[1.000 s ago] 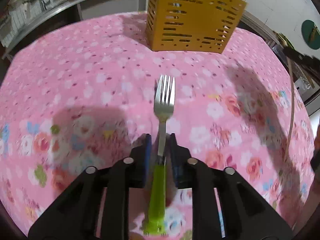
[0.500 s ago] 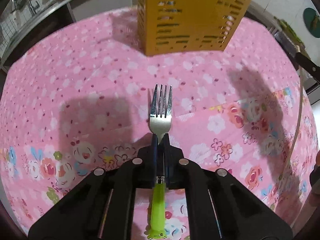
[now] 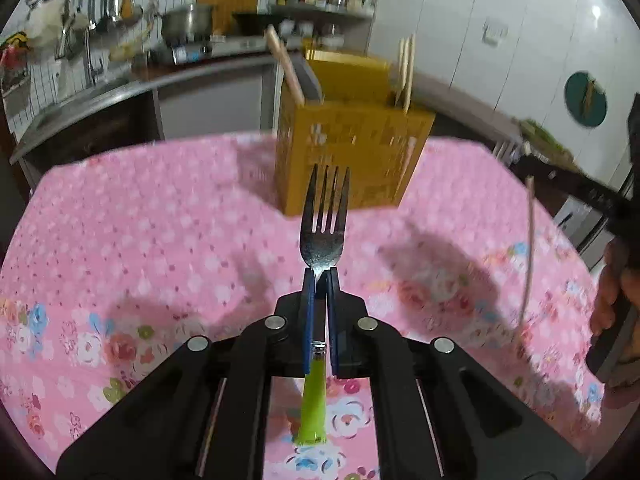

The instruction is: Organize utensils

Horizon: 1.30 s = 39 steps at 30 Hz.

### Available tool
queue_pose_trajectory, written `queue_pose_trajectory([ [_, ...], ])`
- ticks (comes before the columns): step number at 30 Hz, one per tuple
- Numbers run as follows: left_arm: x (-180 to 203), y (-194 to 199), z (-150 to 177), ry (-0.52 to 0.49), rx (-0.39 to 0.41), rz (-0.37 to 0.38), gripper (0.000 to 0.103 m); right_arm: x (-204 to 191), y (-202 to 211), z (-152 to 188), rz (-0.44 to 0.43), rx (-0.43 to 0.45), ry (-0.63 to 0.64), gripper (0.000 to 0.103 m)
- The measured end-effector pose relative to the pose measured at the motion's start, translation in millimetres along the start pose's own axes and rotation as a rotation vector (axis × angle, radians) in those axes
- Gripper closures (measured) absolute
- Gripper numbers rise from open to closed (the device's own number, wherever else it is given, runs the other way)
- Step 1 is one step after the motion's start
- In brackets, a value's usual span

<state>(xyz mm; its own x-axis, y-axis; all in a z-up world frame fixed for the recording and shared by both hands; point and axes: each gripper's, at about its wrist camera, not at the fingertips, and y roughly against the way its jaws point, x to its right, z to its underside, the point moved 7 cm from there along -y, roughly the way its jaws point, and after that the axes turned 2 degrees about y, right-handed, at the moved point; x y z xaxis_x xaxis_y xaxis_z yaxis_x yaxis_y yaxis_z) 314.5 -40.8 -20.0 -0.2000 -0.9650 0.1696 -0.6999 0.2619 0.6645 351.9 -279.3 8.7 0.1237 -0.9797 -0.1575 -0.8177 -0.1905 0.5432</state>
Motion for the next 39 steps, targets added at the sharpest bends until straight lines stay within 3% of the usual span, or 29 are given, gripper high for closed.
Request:
queue_pose_trajectory([
  [4,6,8,-7,-0.004,0.07,0.001,0.099,-9,11,-8,0.0,0.049,0.028,0.097],
  [21,7,30,-35,0.0,0.203,0.016,0.103,-14,30,-33,-0.019,0.137,0.043,0.097],
  [26,0,-6,-28,-0.033,0.024,-0.002,0.103,-9,29,-33,-0.016,0.126,0.04,0.097],
  [30,-2,-33,-12,-0.039,-0.062,0.002,0.103,1,26,-33,-0.007,0.117,0.024,0.097],
  [31,-2,-37,-9,-0.04,-0.072,0.0,0.101,6,27,-34,-0.008,0.114,0.009,0.097],
  [33,-2,-44,-6,-0.043,-0.091,-0.001,0.086,9,25,-35,-0.008,0.107,0.001,0.097],
  [35,-1,-50,-5,-0.041,-0.096,0.01,0.059,12,25,-35,-0.001,0.105,0.006,0.097],
  [39,2,-63,1,-0.072,-0.122,0.038,0.053,21,23,-34,0.007,0.101,-0.006,0.096],
])
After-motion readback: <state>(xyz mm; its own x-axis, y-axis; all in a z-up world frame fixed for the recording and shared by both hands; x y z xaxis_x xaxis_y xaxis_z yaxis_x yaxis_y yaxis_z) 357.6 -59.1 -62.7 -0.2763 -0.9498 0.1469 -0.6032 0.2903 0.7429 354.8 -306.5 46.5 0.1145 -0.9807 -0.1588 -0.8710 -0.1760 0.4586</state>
